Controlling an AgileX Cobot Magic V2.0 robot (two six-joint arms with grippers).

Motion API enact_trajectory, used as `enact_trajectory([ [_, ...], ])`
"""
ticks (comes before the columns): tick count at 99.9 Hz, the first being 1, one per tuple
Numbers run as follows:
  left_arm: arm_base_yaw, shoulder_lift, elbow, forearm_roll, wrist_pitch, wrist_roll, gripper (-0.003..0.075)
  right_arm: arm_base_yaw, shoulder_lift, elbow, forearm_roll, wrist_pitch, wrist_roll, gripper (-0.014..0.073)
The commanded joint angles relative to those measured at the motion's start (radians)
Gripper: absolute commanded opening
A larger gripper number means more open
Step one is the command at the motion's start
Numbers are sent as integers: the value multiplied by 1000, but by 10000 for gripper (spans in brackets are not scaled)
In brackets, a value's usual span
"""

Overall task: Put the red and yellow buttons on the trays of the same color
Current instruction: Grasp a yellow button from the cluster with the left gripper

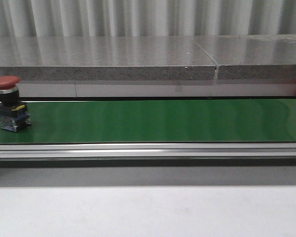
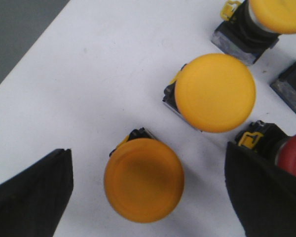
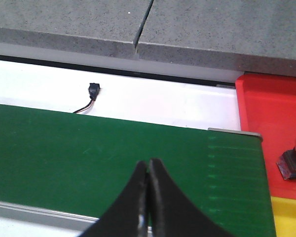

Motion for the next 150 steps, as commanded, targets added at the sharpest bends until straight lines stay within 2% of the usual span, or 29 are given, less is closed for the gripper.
enact_trajectory([
  [1, 3, -23, -39, 5, -18, -13, 606, 1, -5, -28, 11, -66, -10, -69],
  [19, 3, 11, -39, 5, -16, -13, 596, 1, -5, -28, 11, -66, -10, -69],
  [28, 3, 18, -39, 5, -16, -13, 535, 1, -5, -28, 11, -66, -10, -69],
  [40, 3, 18, -39, 5, -20, -13, 368, 1, -5, -28, 11, -66, -10, -69],
  [51, 3, 16, -39, 5, -18, -13, 152, 1, -5, -28, 11, -66, -10, -69],
  [63, 3, 2, -39, 5, 1, -13, -22, 1, -5, -28, 11, -66, -10, -69],
  [93, -2, -133, -35, -5, 43, -13, -21, 1, -5, -28, 11, -66, -10, -69],
  [110, -40, -259, -35, -7, 44, -13, -21, 1, -5, -28, 11, -66, -10, -68],
  [132, -195, -384, -35, -9, 48, 29, -21, 1, -5, -28, 11, -66, -10, -68],
  [150, -342, -386, -35, -9, 88, 69, -21, 1, -5, -28, 11, -66, -10, -68],
])
